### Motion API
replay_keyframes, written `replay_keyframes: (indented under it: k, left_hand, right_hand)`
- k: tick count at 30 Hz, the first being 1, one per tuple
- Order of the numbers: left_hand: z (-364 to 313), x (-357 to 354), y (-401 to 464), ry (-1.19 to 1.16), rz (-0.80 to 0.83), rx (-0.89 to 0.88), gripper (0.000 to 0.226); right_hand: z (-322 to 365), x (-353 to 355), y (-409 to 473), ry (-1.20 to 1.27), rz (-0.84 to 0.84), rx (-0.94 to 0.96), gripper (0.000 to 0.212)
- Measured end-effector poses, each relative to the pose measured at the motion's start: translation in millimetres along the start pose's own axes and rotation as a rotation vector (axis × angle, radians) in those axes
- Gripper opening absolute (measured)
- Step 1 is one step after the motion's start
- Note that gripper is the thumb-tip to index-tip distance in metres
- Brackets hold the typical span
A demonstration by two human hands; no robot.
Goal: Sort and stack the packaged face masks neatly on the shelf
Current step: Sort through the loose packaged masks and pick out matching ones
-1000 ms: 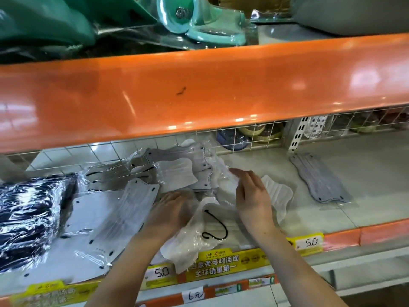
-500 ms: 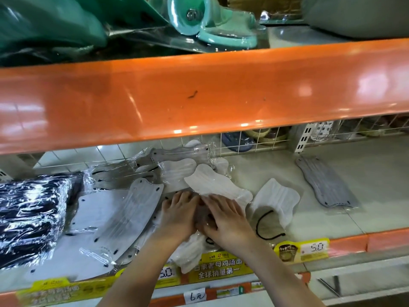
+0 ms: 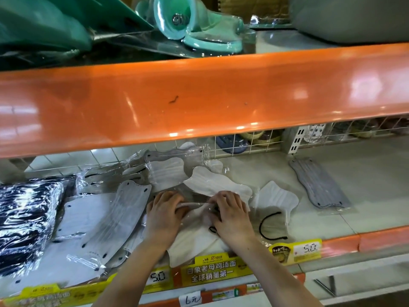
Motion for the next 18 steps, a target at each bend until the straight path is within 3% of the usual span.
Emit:
replay_keyframes:
  k: [3,7,9,11,13,15,18]
  left_hand:
    - [5.6,11.0,-1.4,-0.030,-0.101,0.045,0.010]
    - [4.2,18.0,-3.3,-0.045,-0.095,0.029,0.024]
    - [0.4,15.2,-8.4,-0.031,-0.020,0.004,0.026]
    - [-0.7,13.5,-16.3,0.035,0.014,-0.004,0.027]
    - [1.7,15.2,-24.5,0.115,0.020,0.012,0.028]
    - [11.0,15.1,-32.0,0.190,0.024,0.034,0.032]
    - [28.3,15.7,-39.6,0.180,0.032,0.092,0.036]
  right_hand:
    - [-5.2,13.5,-2.7,-0.064,-0.199,-0.020,0.033]
    - [-4.3,18.2,-5.2,-0.081,-0.270,-0.019,0.051]
    - [-0.9,19.9,-5.7,-0.083,-0.292,0.020,0.045]
    - [7.2,21.7,-8.5,-0.040,-0.291,0.091,0.027]
    - [17.5,18.7,-11.6,0.011,-0.223,0.172,0.022]
    - [31.8,13.3,-13.8,0.029,-0.082,0.216,0.029]
    - [55.3,-10.4,-23.0,0.007,0.284,0.243,0.050]
Point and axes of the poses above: each hand's wrist, its own y-axis towards the middle knuckle, its own x-axis out of the back of the hand, z = x × y, the point moved 8 cm from there along y, towards the middle knuckle, and after that the axes turned 1 degree about -x, right-handed, at the moved point
